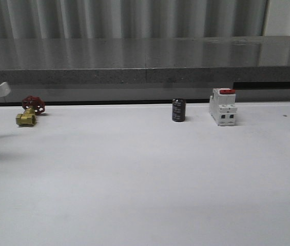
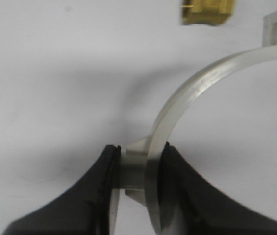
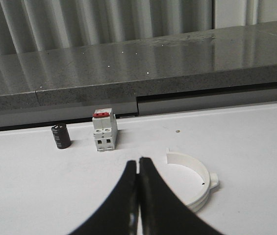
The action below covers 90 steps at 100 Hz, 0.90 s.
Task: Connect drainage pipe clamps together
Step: 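Grasp the white half-clamp with the left gripper and place it centrally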
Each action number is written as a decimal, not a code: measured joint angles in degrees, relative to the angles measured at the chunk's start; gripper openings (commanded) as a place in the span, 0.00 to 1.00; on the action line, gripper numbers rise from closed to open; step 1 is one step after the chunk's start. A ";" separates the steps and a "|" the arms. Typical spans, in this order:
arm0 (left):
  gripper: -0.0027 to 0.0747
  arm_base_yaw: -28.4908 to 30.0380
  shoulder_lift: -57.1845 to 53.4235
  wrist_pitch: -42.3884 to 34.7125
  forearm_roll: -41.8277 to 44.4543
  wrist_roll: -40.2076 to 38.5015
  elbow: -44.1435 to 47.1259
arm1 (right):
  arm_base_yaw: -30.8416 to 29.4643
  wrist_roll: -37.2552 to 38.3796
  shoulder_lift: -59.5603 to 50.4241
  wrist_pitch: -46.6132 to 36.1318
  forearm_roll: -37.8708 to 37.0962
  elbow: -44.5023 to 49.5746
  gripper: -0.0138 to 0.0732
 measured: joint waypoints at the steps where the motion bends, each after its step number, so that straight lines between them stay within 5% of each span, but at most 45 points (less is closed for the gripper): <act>1: 0.03 -0.39 -0.10 0.11 0.00 -0.64 0.00 | 0.00 0.00 0.00 0.00 0.00 0.00 0.08; 42: 0.03 -22.42 2.77 -5.34 7.33 -23.93 0.37 | 0.00 0.00 0.00 0.00 0.00 0.00 0.08; 90: 0.03 -29.29 10.69 -9.11 13.03 -35.26 -0.97 | 0.00 0.00 0.00 0.00 0.00 0.00 0.08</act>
